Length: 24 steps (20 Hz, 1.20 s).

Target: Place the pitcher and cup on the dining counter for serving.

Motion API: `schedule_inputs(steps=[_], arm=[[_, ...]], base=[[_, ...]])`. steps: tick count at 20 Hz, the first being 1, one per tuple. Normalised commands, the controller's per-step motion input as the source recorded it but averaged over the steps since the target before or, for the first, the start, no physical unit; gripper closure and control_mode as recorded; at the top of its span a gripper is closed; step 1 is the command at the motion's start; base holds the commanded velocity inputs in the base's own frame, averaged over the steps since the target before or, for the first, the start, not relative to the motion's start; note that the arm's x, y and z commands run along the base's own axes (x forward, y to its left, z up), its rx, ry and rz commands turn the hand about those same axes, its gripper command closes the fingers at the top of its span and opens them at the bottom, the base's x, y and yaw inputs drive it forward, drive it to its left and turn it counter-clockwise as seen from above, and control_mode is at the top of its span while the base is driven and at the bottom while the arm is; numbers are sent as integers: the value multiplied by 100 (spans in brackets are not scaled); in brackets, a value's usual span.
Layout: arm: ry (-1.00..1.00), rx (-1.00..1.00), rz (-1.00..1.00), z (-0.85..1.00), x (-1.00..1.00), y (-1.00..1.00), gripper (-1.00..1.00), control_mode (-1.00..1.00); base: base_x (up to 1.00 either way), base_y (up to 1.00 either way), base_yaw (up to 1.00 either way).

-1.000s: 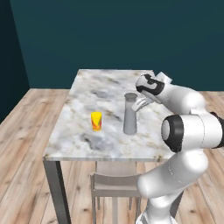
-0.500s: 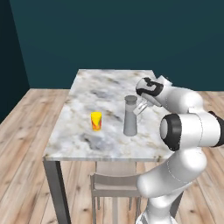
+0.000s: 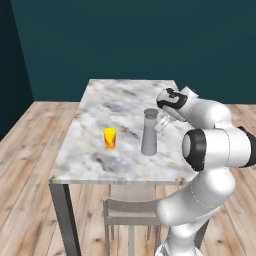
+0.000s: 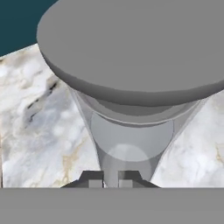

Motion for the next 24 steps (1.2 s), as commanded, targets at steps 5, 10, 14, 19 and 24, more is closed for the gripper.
schedule_inputs(steps=[5,10,14,19,24], arm=[[0,0,0,0,-1,0,-100,-100],[-3,0,0,10,-27,0,-100,-100],[-6,0,0,19,-59,0,-100,-100],[-10,0,0,22,-92,0,-100,-100],[-10,0,0,9,-100,0,-100,-100]], base=[[0,0,0],[0,0,0],[0,0,0],[0,0,0],[0,0,0]])
